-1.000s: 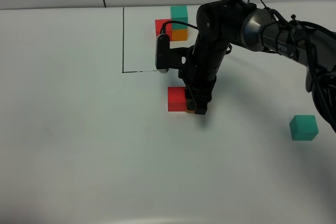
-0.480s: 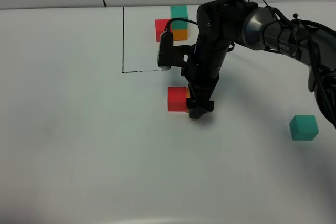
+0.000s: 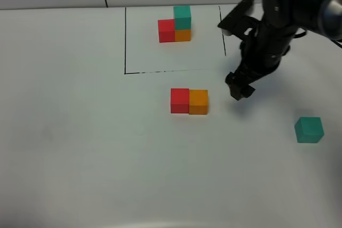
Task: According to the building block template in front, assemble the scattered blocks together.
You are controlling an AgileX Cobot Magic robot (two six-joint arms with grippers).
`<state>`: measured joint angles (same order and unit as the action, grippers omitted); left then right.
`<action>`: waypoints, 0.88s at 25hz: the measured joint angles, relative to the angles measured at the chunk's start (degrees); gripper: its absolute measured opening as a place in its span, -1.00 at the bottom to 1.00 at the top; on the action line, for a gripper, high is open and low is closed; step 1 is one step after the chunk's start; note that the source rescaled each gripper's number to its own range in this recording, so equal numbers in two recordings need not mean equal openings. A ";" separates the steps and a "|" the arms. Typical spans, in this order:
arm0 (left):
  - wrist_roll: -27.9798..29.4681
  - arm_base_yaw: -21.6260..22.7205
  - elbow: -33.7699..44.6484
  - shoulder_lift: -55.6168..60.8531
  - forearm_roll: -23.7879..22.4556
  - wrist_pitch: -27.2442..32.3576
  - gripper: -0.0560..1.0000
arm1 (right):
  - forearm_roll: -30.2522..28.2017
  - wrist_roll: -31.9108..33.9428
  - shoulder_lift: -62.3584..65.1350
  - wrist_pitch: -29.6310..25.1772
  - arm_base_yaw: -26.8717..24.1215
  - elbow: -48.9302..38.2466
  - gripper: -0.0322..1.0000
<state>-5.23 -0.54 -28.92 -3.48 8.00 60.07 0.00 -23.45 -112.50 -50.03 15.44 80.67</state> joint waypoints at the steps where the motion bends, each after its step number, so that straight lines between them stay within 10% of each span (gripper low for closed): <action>1: 0.00 0.00 0.00 0.00 0.00 0.00 0.38 | 0.00 4.24 2.12 1.20 -1.27 -2.60 0.87; 8: 0.00 0.00 0.00 0.00 0.00 0.00 0.38 | -0.62 22.28 13.01 6.45 -8.86 -20.70 0.85; 18: 0.00 0.00 0.00 0.00 0.00 0.00 0.38 | 0.62 23.45 11.83 13.37 -13.60 -28.76 0.73; 22: 0.00 0.00 0.00 0.00 0.00 0.00 0.38 | 2.39 22.09 10.42 14.64 -13.71 -28.76 0.39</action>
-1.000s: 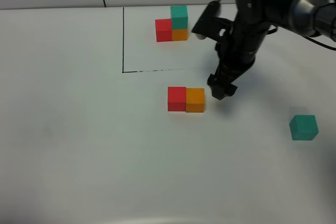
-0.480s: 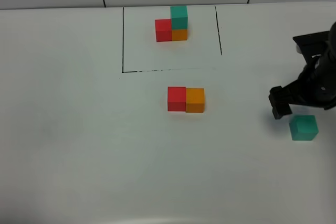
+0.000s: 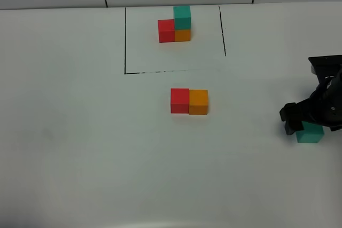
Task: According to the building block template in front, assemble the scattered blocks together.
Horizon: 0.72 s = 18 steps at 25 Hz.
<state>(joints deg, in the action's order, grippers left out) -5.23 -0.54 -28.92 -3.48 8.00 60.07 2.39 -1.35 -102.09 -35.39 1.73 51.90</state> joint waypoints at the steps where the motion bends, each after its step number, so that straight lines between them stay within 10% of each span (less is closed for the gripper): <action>1: 0.00 0.00 0.00 0.00 0.00 0.00 0.38 | 0.26 -0.06 -0.29 0.17 0.00 0.00 0.24; 5: 0.00 0.00 0.00 0.00 0.00 0.00 0.38 | 0.72 -0.65 -0.69 0.42 0.00 0.00 -0.93; 18: 0.00 0.00 0.00 0.00 0.00 0.00 0.38 | -9.02 -23.67 2.23 -11.24 13.46 12.93 -0.91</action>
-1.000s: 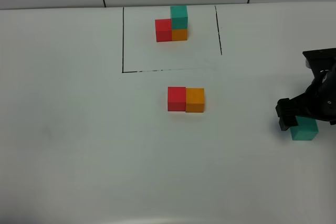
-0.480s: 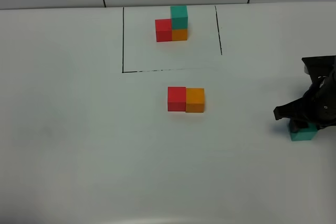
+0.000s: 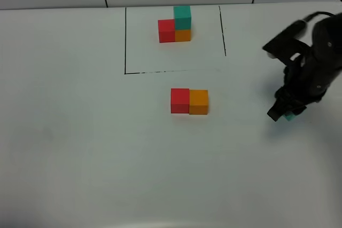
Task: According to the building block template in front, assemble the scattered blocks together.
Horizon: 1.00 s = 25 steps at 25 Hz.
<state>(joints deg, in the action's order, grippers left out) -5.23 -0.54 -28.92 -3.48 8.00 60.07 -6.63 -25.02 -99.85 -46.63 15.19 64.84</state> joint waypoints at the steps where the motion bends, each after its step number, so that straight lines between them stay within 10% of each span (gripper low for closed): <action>1: 0.00 0.00 0.00 0.00 0.00 0.00 0.38 | -0.36 -2.81 -0.16 -1.90 1.77 2.01 -0.91; 11: 0.00 0.00 0.00 0.00 0.00 0.00 0.38 | -0.10 -21.73 -13.33 -21.78 13.45 27.19 -0.91; 25: 0.00 0.00 0.00 0.00 0.00 0.00 0.38 | 6.63 -28.31 -24.30 -23.01 14.87 38.38 -0.91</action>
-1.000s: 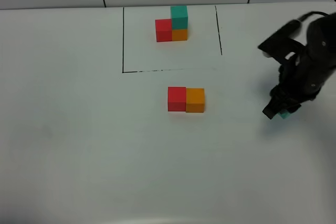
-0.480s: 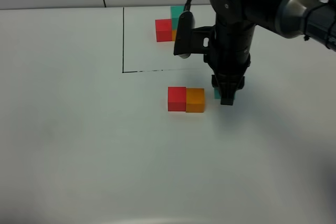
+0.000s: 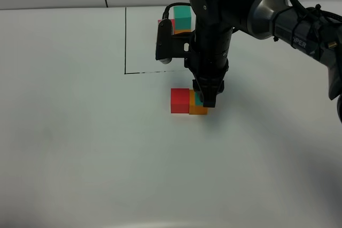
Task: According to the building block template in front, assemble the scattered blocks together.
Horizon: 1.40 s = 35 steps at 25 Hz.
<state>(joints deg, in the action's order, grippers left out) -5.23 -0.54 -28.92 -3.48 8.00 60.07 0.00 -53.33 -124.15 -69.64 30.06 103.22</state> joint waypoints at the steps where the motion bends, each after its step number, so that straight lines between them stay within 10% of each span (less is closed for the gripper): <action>1: 0.00 0.00 0.00 0.00 0.00 0.00 0.38 | 0.00 -0.06 -0.45 0.00 0.00 0.00 -0.91; 35: 0.00 0.00 0.00 0.00 0.00 0.00 0.38 | 0.00 -1.84 -1.00 5.22 0.00 0.07 -0.91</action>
<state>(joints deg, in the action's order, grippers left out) -5.23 -0.54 -28.92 -3.48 8.00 60.07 0.00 -55.18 -125.16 -64.42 30.06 103.28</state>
